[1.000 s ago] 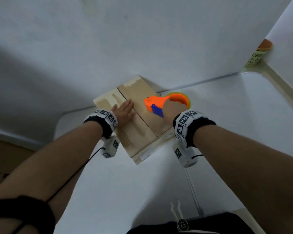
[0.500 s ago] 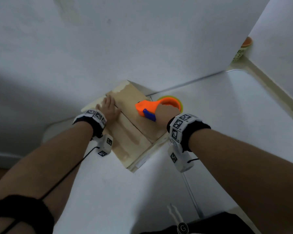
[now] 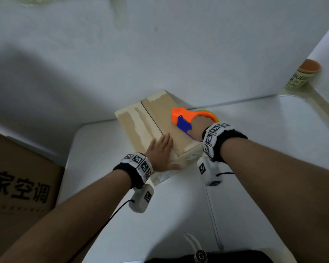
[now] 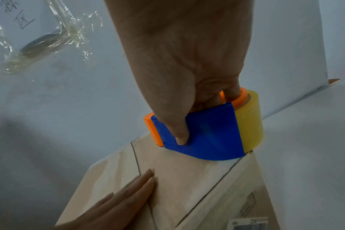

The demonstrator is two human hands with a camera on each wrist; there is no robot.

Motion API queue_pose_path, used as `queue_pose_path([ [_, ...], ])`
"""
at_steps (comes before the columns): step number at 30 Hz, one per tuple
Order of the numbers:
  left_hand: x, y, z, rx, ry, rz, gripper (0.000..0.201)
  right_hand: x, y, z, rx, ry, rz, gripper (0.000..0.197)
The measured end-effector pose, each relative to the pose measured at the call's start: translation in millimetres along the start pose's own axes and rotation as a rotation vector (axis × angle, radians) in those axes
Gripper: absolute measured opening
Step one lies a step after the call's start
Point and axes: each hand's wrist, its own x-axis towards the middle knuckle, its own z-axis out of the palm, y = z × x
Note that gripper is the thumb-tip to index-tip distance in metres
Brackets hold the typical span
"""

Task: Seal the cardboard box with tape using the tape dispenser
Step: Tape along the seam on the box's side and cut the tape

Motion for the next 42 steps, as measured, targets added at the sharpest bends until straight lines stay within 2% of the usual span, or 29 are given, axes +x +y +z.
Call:
queue_pose_path([
  [3,-6.1,-3.2,2.1,0.071,0.04,0.012,0.104,-5.9,7.0,-6.6,0.007,-0.06,-0.014,0.034],
  [6,-10.3,-6.0,1.6,0.066,0.039,0.005,0.1,-5.5,13.4,-9.9,0.133,-0.062,-0.066,0.038],
  [8,-13.7,-7.8,4.5,0.056,0.053,0.005,0.096,-11.7,15.5,-18.6,0.259,-0.124,-0.071,0.04],
  [11,-22.8,-17.2,5.5,-0.067,0.087,0.015,0.085,-23.6,12.6,-27.3,0.637,-0.246,-0.097,0.031],
  [12,-26.5,-19.6,2.1,-0.218,0.129,0.023,0.074,-28.9,10.3,-29.4,0.735,-0.287,-0.109,0.034],
  [14,-34.6,-21.8,-8.5,-0.8,0.312,-0.063,0.046,-36.9,6.7,-28.0,0.814,-0.33,-0.095,0.068],
  [15,-36.9,-23.8,-13.3,-1.127,0.426,-0.156,0.034,-43.2,4.2,-28.5,0.747,-0.319,-0.104,0.084],
  [16,-40.6,-24.5,-18.6,-1.405,0.497,-0.236,0.029,-46.8,2.7,-28.4,0.659,-0.305,-0.134,0.088],
  [17,-43.0,-26.4,-21.0,-1.609,0.498,-0.288,0.031,-50.4,2.2,-27.9,0.55,-0.307,-0.151,0.08],
  [19,-48.4,-26.3,-22.8,-1.834,0.341,-0.323,0.044,-56.3,4.9,-24.2,0.356,-0.285,-0.135,0.061],
  [20,-51.3,-24.3,-22.6,-1.88,0.249,-0.326,0.05,-58.0,6.3,-21.7,0.291,-0.261,-0.136,0.058],
  [22,-52.3,-19.0,-19.8,-1.895,0.148,-0.335,0.053,-60.2,8.8,-17.3,0.225,-0.244,-0.142,0.058],
  [26,-52.2,-10.4,-16.5,-1.792,0.136,-0.277,0.036,-66.0,13.2,-16.5,0.17,-0.265,-0.15,0.054],
  [28,-54.4,-6.3,-16.1,-1.745,0.138,-0.23,0.034,-71.0,13.6,-17.2,0.14,-0.279,-0.17,0.052],
  [31,-57.4,-2.7,-13.9,-1.73,0.146,-0.219,0.038,-76.1,14.2,-16.6,0.127,-0.295,-0.184,0.051],
  [36,-58.3,-0.3,-10.1,-1.737,0.115,-0.267,0.056,-81.6,17.8,-13.2,0.07,-0.302,-0.193,0.057],
  [40,-64.4,9.6,-7.4,-1.627,0.153,-0.252,0.035,-83.5,20.0,-6.9,-0.004,-0.297,-0.174,0.06],
  [42,-64.8,10.9,-3.2,-1.661,0.162,-0.266,0.031,-84.2,20.4,-4.7,-0.025,-0.309,-0.176,0.061],
])
